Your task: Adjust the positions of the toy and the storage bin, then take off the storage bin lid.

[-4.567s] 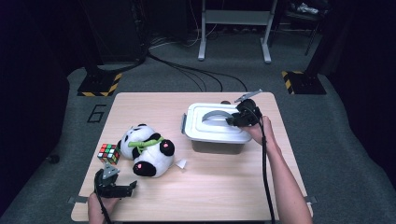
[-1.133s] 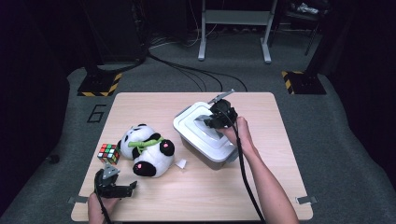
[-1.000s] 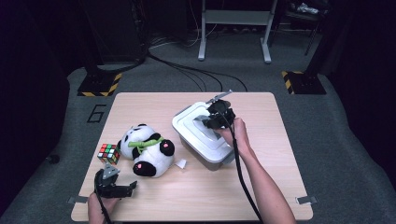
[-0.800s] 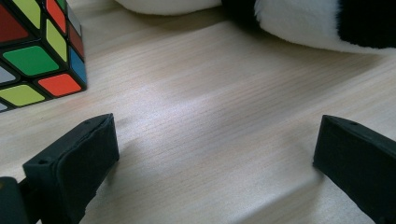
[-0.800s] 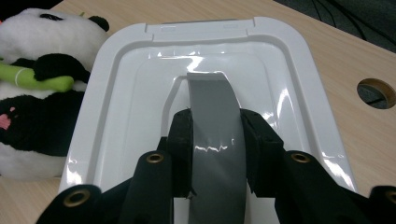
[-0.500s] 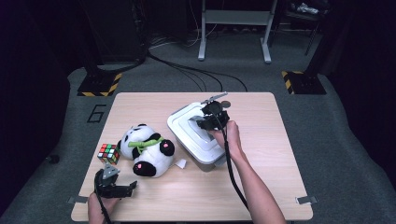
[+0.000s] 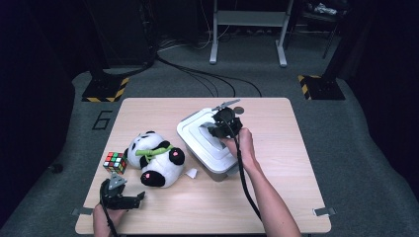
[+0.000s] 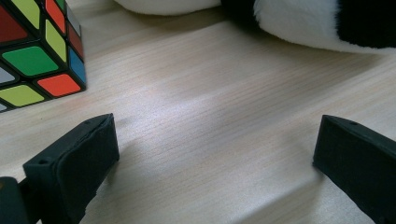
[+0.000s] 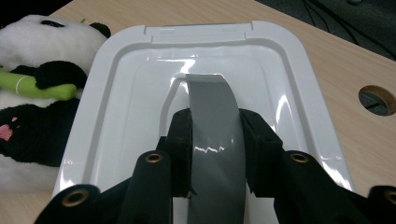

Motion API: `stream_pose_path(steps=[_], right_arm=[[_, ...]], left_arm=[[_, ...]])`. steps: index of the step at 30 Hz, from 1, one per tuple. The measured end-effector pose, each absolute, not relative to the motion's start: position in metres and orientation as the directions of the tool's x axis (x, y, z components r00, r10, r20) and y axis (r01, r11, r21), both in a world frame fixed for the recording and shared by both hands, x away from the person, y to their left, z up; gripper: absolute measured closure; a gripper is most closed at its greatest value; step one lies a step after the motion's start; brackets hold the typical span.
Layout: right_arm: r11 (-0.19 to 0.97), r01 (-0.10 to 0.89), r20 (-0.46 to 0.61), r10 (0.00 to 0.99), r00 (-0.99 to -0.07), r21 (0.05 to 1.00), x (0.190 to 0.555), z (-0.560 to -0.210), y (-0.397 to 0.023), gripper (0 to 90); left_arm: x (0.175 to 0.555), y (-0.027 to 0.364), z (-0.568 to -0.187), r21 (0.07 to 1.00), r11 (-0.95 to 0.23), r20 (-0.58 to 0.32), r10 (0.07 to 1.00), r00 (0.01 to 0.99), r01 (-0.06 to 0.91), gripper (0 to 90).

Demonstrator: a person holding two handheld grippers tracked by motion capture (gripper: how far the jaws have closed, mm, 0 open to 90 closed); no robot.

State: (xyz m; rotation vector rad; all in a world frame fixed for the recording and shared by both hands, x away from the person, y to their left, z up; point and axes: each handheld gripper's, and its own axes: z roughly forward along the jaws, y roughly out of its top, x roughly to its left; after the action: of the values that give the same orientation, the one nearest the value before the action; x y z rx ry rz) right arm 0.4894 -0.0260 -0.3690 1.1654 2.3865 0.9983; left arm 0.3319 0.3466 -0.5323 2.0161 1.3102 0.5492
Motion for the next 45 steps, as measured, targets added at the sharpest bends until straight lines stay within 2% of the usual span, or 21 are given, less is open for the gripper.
stream_pose_path(steps=[18,45], right_arm=[[0.427,0.556,0.017,0.783,-0.622,0.713,0.488,-0.363,-0.030,66.7],[0.413,0.503,-0.025,0.791,-0.612,0.759,0.481,-0.330,-0.053,66.6]], left_arm=[[0.332,0.347,-0.532,0.722,-0.279,-0.008,0.912,0.411,0.633,0.0],[0.332,0.346,-0.532,0.721,-0.278,-0.010,0.912,0.410,0.635,0.0]])
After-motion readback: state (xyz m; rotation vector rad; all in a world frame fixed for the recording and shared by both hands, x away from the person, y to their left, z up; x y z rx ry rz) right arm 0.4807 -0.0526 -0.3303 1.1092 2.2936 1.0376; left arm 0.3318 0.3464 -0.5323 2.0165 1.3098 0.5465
